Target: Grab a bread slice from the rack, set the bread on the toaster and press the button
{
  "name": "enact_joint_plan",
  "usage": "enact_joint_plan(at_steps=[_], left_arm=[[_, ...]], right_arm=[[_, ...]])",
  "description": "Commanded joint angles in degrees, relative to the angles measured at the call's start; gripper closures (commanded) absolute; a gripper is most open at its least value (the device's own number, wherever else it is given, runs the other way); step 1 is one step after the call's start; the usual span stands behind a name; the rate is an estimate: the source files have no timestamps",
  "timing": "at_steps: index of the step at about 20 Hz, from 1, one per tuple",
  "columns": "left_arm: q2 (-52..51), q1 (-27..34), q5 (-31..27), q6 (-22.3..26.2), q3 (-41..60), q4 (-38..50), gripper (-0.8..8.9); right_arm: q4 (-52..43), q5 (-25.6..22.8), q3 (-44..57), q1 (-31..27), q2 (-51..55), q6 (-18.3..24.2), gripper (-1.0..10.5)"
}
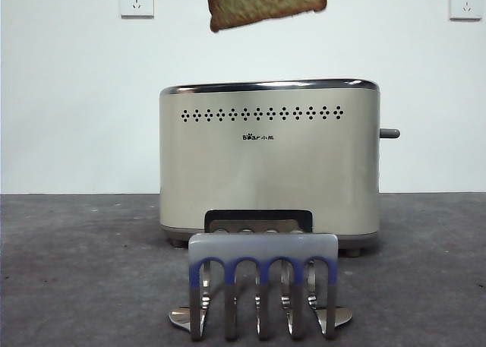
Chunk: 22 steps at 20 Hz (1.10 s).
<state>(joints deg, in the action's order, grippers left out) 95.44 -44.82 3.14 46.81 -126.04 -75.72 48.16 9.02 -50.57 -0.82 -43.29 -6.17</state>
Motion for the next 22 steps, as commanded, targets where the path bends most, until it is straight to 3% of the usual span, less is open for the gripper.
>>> enact_joint_plan(at_steps=[1,7,10,22], left_arm=[[-0.07,1.46,-0.13,5.64,-0.33,0.31,8.25],[0.37,5.46,2.36,9.03,-0.33,4.70,8.25],[0.76,6.08,5.86,9.05,-0.33,5.53,8.25],[9.40,6.08,7.63,9.18,-0.33,4.68,8.25]], right_arm=[[-0.46,-0.04,-0.28,0.07,-0.39,0.33,9.5],[-0.20,-0.07,-0.28,0.07,-0.48,0.37,9.5],[-0.22,-0.07,-0.28,0.07,-0.48,0.39,9.5],[-0.07,-0.07,-0.28,0.07,-0.48,0.44,9.5]])
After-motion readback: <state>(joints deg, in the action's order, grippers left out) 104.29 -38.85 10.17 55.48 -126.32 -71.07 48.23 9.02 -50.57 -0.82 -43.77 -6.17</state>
